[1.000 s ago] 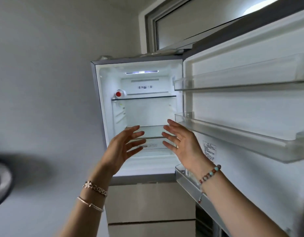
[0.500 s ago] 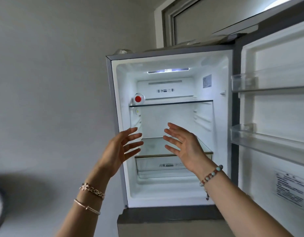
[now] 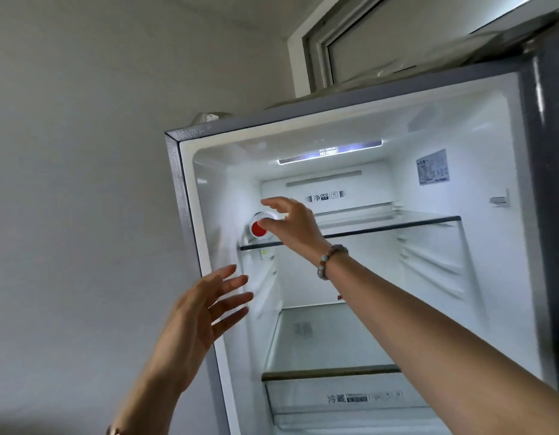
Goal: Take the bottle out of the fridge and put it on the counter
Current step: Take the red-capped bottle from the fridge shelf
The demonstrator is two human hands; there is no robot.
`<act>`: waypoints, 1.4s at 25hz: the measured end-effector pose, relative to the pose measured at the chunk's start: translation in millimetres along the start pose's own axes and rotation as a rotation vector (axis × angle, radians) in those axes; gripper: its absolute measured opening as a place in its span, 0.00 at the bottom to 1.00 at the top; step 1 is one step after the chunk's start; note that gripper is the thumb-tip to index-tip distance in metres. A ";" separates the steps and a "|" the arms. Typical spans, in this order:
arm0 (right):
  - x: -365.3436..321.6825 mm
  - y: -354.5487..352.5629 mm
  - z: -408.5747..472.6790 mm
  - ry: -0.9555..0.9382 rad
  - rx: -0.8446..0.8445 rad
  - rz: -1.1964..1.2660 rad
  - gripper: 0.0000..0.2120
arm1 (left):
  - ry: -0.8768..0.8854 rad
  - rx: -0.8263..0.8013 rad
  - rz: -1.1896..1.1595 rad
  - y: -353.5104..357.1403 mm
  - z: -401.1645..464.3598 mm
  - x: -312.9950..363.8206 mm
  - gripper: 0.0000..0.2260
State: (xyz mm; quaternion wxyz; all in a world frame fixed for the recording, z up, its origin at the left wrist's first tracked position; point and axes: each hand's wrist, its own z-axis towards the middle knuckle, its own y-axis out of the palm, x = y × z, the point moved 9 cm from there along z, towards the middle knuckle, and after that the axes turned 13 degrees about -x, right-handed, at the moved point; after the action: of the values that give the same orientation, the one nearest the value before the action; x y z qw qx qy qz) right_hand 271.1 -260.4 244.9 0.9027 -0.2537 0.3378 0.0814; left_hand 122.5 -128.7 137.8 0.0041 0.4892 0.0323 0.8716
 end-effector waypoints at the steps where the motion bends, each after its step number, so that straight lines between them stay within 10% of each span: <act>1: 0.8 6.8 18.2 -0.022 -0.036 -0.148 0.23 | 0.000 0.002 0.018 1.4 4.2 0.6 0.15; 6: 40.3 47.0 58.7 0.061 -0.272 -0.403 0.30 | 0.002 0.057 0.054 5.8 22.8 -0.9 0.15; 18: 23.8 38.1 41.3 -0.011 -0.163 -0.480 0.26 | -0.041 0.093 -0.022 15.7 31.9 -8.7 0.13; 29: -84.2 -49.1 -51.5 -0.043 0.392 0.026 0.15 | -0.211 0.194 -0.159 15.7 -3.7 -31.0 0.18; 35: -138.5 -63.2 -105.3 0.135 0.283 0.195 0.18 | -0.373 0.116 -0.515 49.0 -56.4 -62.5 0.26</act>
State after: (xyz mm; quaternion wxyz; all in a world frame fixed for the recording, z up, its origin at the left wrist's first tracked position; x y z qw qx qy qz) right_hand 126.3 -365.2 292.9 0.8924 -0.0951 0.4289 0.1031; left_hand 108.2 -183.0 58.2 0.2023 0.6155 0.2032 0.7341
